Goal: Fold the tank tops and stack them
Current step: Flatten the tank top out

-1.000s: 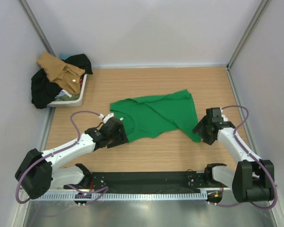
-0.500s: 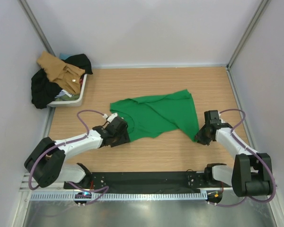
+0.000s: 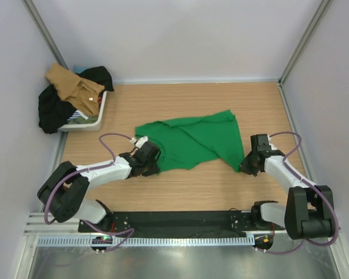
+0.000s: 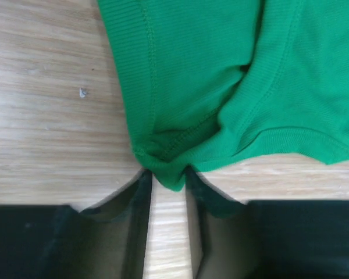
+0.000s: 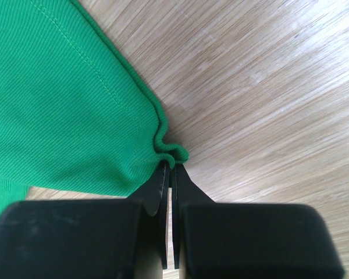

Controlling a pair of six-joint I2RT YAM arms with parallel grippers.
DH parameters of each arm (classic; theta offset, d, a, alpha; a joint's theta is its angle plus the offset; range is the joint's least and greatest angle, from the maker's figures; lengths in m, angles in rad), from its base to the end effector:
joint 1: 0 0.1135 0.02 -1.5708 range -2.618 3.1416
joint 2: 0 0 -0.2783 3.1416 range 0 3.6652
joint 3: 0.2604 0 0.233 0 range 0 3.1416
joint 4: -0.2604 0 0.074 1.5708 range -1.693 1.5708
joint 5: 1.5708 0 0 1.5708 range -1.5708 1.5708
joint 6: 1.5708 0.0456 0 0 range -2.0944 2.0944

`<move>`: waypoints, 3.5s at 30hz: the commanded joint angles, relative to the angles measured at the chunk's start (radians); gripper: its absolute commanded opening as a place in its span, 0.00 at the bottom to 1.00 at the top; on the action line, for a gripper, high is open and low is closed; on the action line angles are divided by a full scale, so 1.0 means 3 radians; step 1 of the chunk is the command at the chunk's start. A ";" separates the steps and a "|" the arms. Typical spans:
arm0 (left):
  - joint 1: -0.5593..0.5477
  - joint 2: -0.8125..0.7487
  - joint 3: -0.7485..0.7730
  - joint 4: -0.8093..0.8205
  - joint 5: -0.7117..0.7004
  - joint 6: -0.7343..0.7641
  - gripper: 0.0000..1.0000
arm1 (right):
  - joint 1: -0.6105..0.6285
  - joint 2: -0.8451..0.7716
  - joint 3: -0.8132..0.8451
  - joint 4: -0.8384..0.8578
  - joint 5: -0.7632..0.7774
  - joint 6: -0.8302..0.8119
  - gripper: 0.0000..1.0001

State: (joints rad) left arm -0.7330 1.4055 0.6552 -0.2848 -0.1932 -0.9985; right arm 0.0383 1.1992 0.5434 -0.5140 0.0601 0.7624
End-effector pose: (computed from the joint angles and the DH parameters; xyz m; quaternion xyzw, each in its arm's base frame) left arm 0.1845 -0.1544 0.1763 -0.1523 0.9480 -0.1403 0.2416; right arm 0.1806 0.0042 0.1730 0.3525 0.9139 0.0505 0.1948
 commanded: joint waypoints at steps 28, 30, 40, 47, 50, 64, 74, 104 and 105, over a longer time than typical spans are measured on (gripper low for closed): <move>0.1180 -0.1203 -0.0200 -0.0708 -0.0016 0.0450 0.00 | 0.0010 0.0349 0.0577 -0.0143 0.0557 -0.0046 0.11; 0.1180 -0.1218 -0.0225 -0.0713 -0.0005 0.0445 0.00 | 0.0015 0.0263 0.0526 -0.0148 0.0511 -0.0061 0.13; 0.1180 -0.1525 -0.0210 -0.0799 -0.0046 0.0649 0.64 | 0.0010 -0.0029 0.0643 -0.0112 0.0440 -0.0357 0.65; 0.1180 -0.1592 -0.0042 -0.0769 -0.0067 0.0725 0.71 | 0.0015 -0.0060 0.0658 0.0613 -0.0333 -0.0644 0.56; 0.1180 -0.1388 0.0167 -0.0437 0.0183 0.0762 0.70 | 0.0015 0.0210 0.0816 0.0859 -0.0460 -0.0609 0.46; 0.1078 0.0591 0.1390 0.0473 0.0634 0.0618 0.75 | 0.0061 0.1713 0.1967 0.1355 -0.0635 -0.0419 0.60; 0.0991 0.1664 0.2208 0.0489 0.0833 0.0577 0.69 | 0.0138 0.2573 0.2637 0.1345 -0.0533 -0.0312 0.54; 0.1083 0.2330 0.3169 0.0152 0.0291 0.0879 0.00 | 0.0159 0.2726 0.3071 0.1509 -0.0528 -0.0307 0.01; 0.1098 0.2401 0.3261 0.0121 0.0296 0.0879 0.00 | 0.0159 0.2813 0.3138 0.1509 -0.0522 -0.0297 0.01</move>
State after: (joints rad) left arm -0.4255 2.0995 1.5703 -0.2287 -0.0856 -0.7506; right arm 0.0822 2.0106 1.4033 -0.1261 -0.0940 0.6605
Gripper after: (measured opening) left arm 0.006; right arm 0.045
